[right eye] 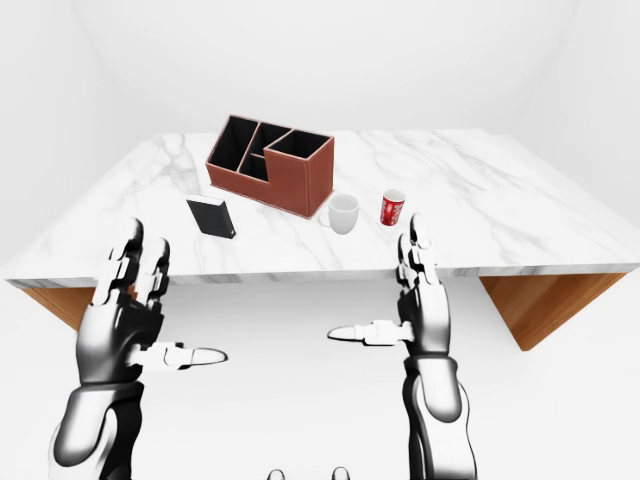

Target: Pick up the red mug and place it to the right of the caddy.

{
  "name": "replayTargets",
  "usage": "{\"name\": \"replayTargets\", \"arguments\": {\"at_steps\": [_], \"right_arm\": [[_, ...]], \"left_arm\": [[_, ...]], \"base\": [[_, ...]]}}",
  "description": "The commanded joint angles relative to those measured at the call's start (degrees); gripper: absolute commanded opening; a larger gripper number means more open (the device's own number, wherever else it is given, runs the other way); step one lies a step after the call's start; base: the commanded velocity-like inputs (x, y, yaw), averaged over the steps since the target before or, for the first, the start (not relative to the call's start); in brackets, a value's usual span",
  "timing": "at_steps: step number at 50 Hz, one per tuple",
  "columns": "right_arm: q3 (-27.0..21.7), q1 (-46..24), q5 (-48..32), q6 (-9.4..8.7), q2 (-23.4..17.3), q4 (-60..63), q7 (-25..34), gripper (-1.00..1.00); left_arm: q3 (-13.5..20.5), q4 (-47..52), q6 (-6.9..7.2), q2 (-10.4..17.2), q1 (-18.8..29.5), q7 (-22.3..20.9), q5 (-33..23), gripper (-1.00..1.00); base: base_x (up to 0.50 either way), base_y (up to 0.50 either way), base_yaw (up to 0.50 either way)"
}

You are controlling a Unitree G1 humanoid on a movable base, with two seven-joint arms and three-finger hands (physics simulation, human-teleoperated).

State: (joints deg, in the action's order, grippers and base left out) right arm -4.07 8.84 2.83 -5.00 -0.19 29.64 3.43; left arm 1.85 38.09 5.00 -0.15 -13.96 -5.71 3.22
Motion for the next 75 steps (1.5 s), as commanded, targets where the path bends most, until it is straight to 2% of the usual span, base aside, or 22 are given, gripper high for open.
{"name": "replayTargets", "arguments": {"at_steps": [1, 19, 75], "right_arm": [[-0.1, 3.5, 0.8, 0.0, 0.8, 11.6, -0.4, 1.0], [0.0, 6.2, 2.7, 0.0, 1.0, 17.2, 3.5, 1.0], [0.2, 6.6, 1.9, 0.0, 1.2, 17.4, 4.4, 1.0]], "left_arm": [[0.7, 7.8, 0.0, -0.5, -2.7, -0.5, -0.1, 1.0], [1.5, 12.4, 0.0, -1.4, -4.4, -1.0, -0.8, 1.0], [2.2, 15.1, 0.0, -1.7, -5.5, -1.7, -0.5, 1.0]], "base": [[0.0, 0.0, 0.0], [0.06, 0.0, 0.0], [0.5, 0.0, 0.0]]}}
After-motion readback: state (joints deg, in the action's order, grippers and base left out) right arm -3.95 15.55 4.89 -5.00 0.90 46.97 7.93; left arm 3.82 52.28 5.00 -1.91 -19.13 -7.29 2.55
